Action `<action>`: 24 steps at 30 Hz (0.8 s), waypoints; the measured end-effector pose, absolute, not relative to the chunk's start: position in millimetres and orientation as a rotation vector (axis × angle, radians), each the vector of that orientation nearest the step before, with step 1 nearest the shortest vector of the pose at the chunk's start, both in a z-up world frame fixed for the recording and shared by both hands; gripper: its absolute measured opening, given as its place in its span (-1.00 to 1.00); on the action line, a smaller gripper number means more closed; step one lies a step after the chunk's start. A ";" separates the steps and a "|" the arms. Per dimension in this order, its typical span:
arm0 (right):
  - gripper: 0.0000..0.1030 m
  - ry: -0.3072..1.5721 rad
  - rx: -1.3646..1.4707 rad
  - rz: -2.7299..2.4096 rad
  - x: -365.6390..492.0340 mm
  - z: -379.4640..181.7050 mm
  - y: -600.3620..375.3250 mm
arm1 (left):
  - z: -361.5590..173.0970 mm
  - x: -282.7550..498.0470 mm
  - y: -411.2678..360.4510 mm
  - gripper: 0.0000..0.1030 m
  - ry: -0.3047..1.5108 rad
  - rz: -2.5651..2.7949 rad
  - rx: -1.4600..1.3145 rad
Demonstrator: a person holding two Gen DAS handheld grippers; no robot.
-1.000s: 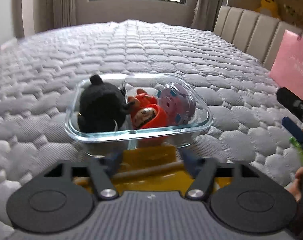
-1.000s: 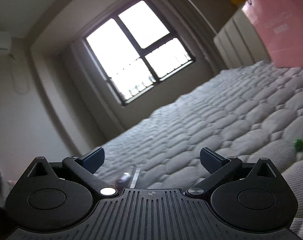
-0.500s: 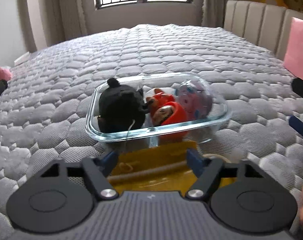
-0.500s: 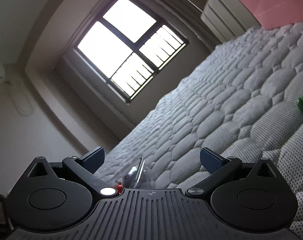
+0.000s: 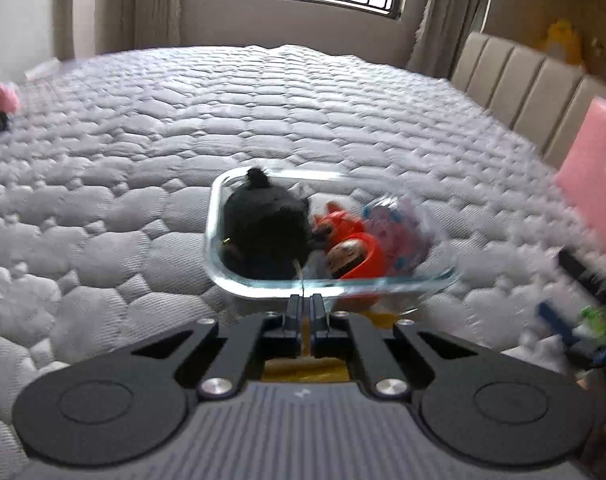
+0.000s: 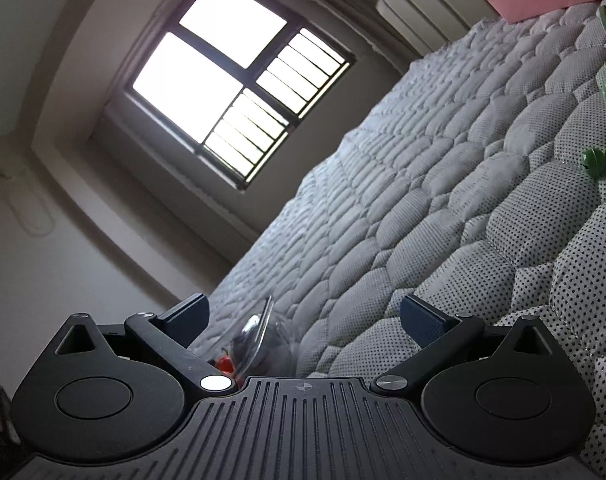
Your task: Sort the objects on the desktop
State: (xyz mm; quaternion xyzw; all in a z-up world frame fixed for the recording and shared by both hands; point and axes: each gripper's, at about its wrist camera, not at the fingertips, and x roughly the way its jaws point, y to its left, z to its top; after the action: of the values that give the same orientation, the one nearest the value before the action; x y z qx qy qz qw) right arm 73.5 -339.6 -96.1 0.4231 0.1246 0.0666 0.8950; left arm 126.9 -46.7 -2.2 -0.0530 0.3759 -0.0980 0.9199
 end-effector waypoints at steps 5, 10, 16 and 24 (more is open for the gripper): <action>1.00 0.273 0.868 0.136 75.1 -96.5 -338.3 | 14.3 115.7 -48.2 -0.90 0.718 -0.188 -0.078; 1.00 0.282 0.874 0.136 77.2 -96.8 -338.7 | -11.5 101.1 -66.2 -0.49 0.747 -0.183 0.084; 1.00 0.288 0.858 0.133 76.8 -96.5 -336.2 | -24.2 108.1 -86.4 -0.08 0.721 -0.221 0.152; 1.00 0.299 0.838 0.123 80.1 -92.9 -332.2 | -36.3 121.3 -88.3 0.26 0.744 -0.183 0.136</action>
State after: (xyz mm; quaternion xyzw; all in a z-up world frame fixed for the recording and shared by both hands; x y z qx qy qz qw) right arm 80.1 -332.2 -92.9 0.4053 0.1447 0.0594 0.9007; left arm 121.3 -88.3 -36.3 0.0664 0.3626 -0.0890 0.9253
